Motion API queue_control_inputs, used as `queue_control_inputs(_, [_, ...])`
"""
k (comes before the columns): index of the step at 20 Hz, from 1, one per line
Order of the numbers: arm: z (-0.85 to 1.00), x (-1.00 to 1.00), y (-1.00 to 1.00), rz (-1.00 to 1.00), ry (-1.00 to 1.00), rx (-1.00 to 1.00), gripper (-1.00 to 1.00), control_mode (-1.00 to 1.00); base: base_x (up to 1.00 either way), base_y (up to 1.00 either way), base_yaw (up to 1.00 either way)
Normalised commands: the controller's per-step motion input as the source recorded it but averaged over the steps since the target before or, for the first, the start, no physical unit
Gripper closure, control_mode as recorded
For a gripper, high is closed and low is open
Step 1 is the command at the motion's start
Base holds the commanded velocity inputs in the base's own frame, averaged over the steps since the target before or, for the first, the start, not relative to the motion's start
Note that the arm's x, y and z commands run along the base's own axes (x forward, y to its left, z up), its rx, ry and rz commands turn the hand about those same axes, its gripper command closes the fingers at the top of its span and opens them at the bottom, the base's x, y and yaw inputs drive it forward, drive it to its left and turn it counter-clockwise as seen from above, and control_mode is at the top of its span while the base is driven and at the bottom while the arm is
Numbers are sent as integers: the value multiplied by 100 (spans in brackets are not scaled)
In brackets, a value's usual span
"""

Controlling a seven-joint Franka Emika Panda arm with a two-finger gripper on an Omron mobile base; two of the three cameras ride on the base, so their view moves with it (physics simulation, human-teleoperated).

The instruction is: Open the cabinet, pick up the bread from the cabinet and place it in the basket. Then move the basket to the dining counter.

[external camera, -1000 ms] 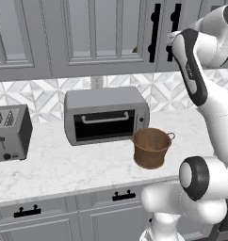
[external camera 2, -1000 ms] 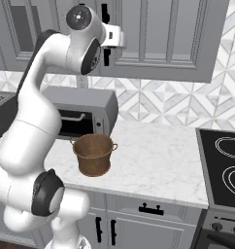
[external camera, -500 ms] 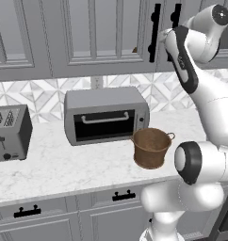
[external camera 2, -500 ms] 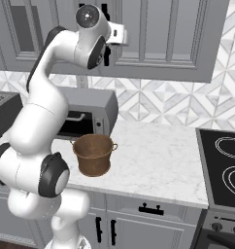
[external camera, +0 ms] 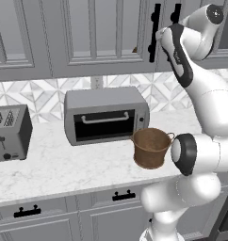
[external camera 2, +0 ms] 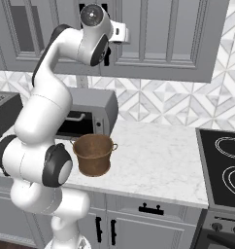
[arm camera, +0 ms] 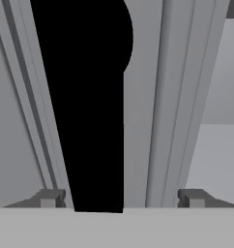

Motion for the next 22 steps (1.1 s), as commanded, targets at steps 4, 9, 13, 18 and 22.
queue_control_inputs(4, [-2,38,0,2,0,0,100,-100,0,0,0])
queue_control_inputs(9, [-1,20,-8,2,0,0,100,-100,0,0,0])
queue_control_inputs(13, [0,1,-70,0,0,0,100,-100,0,0,0])
queue_control_inputs(18, [0,-21,-100,0,0,6,100,-100,0,0,0])
queue_control_inputs(22, [0,-40,-100,-3,0,8,100,-100,0,0,0])
